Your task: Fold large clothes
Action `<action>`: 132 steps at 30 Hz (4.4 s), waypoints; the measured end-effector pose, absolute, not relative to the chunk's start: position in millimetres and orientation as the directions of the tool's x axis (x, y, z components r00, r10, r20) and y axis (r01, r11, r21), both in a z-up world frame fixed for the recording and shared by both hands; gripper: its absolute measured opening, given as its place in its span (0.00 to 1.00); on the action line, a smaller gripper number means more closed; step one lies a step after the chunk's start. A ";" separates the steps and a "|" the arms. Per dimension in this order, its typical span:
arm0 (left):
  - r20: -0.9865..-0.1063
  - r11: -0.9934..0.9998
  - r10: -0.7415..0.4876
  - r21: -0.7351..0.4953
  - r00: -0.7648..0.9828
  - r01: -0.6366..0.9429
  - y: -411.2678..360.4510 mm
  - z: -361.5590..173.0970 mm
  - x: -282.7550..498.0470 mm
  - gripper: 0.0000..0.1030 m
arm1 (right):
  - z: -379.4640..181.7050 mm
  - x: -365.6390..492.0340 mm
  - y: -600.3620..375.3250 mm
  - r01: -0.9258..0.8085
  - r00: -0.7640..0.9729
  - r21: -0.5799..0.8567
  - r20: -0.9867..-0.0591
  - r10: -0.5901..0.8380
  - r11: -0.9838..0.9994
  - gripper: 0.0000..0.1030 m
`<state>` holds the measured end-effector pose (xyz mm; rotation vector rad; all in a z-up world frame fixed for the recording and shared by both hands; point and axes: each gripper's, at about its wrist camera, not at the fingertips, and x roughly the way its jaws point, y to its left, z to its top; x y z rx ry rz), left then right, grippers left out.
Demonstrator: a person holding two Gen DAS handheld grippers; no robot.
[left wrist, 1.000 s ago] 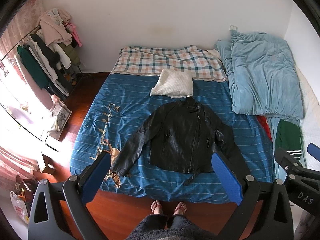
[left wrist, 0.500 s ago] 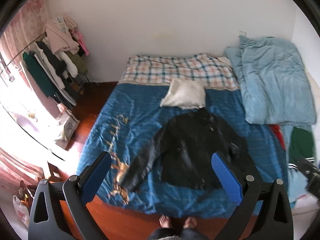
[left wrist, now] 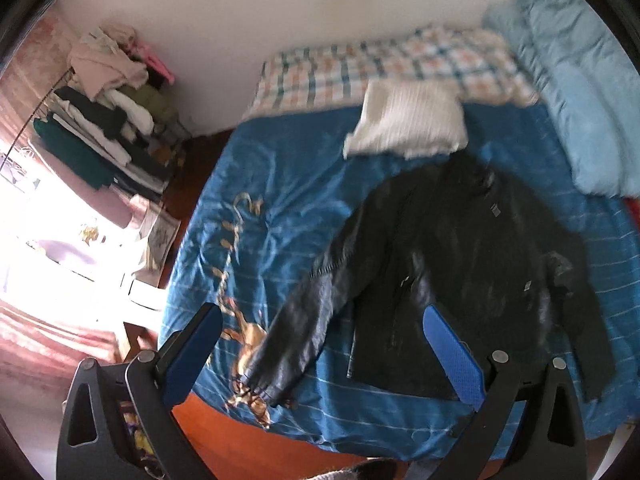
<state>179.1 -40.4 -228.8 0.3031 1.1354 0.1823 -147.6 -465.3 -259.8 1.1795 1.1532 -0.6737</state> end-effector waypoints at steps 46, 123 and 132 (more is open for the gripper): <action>-0.928 0.891 0.312 0.361 0.205 0.274 -176.2 -532.3 269.7 1.00 | -522.0 -111.6 -640.9 0.661 0.656 0.695 -0.718 -0.232 -0.283 0.07; -0.910 0.100 0.016 -0.412 0.415 -0.906 307.0 -562.2 106.0 0.73 | -487.3 229.1 -129.6 0.261 0.100 0.248 -0.968 0.229 0.933 0.70; -0.886 0.382 0.180 -0.337 0.427 -0.861 340.9 -513.1 193.1 0.08 | -478.1 241.1 -125.3 0.263 0.103 0.040 -0.995 0.013 0.964 0.72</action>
